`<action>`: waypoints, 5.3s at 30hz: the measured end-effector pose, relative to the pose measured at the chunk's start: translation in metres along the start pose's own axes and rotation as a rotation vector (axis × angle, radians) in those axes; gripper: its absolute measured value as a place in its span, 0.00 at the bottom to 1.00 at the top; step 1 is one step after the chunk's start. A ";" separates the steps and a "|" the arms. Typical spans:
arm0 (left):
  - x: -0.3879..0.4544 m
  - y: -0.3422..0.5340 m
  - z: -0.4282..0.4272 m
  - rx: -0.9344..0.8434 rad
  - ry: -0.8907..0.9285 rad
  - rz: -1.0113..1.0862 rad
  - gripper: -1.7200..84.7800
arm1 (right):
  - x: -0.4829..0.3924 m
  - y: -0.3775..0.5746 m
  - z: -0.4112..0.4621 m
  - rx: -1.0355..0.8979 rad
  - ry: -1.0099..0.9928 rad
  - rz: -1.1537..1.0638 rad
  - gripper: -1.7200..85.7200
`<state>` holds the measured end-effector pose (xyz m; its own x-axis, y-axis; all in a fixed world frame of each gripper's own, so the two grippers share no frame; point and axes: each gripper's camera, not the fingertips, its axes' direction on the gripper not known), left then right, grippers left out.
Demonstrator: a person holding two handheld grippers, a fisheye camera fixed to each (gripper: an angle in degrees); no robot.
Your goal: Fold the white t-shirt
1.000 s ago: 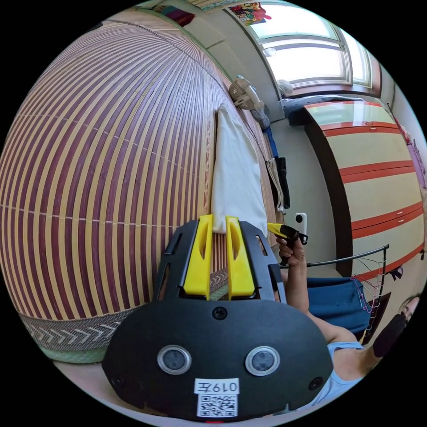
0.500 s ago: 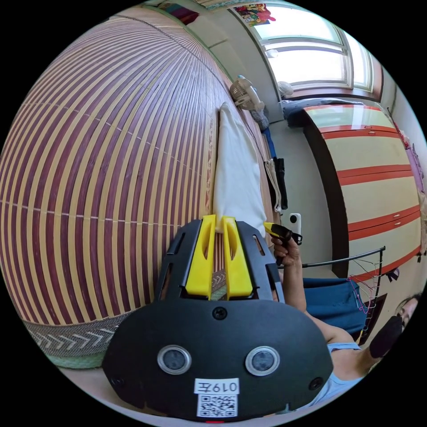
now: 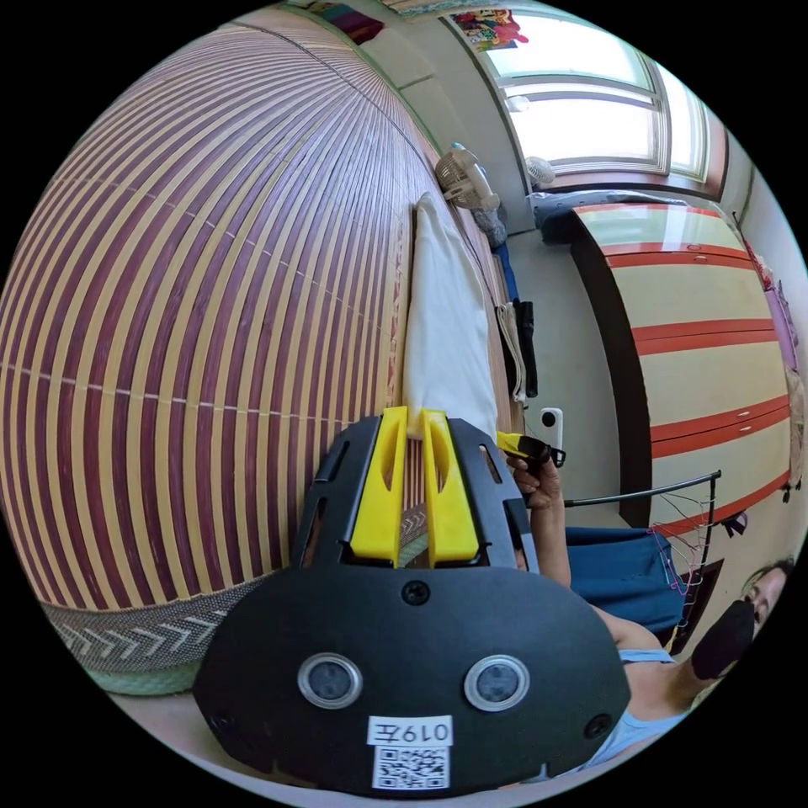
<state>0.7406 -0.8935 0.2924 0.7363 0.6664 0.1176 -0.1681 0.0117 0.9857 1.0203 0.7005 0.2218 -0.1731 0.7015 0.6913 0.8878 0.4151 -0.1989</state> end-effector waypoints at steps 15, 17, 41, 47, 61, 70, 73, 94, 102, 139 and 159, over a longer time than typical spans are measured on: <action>-0.008 0.009 0.005 -0.041 -0.028 0.005 0.04 | 0.022 0.011 0.023 -0.042 0.113 0.021 0.01; -0.008 0.013 0.009 -0.061 -0.027 0.008 0.04 | 0.027 0.015 0.025 -0.037 0.115 0.025 0.01; 0.040 0.079 0.027 -0.003 -0.261 0.185 0.03 | -0.014 0.094 0.119 0.022 0.391 -0.180 0.02; 0.128 0.132 0.044 0.108 -0.681 0.441 0.03 | -0.125 0.155 0.175 0.312 0.936 -0.288 0.01; 0.146 0.300 0.149 0.102 -0.828 0.553 0.03 | -0.135 0.315 0.403 0.571 1.106 -0.401 0.01; 0.199 0.311 0.149 0.190 -0.886 0.643 0.03 | -0.108 0.322 0.429 0.633 1.125 -0.335 0.01; 0.210 0.309 0.151 0.123 -0.878 0.642 0.03 | -0.095 0.324 0.428 0.667 1.124 -0.306 0.01; 0.157 0.350 0.197 0.235 -0.967 0.527 0.03 | -0.042 0.339 0.444 0.674 1.149 -0.226 0.01; 0.115 0.340 0.173 0.344 -0.960 0.545 0.03 | -0.027 0.336 0.446 0.767 1.134 -0.255 0.03; 0.071 0.298 0.142 0.251 -0.908 0.522 0.03 | 0.039 0.317 0.419 0.650 1.078 -0.202 0.02; 0.121 0.252 0.158 0.112 -0.967 0.768 0.11 | 0.023 0.327 0.438 0.609 0.944 -0.392 0.09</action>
<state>0.8907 -0.9281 0.5742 0.6609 -0.3513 0.6632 -0.7479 -0.2343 0.6211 1.1197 1.1059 -0.1316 0.2216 -0.1330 0.9660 0.4515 0.8921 0.0193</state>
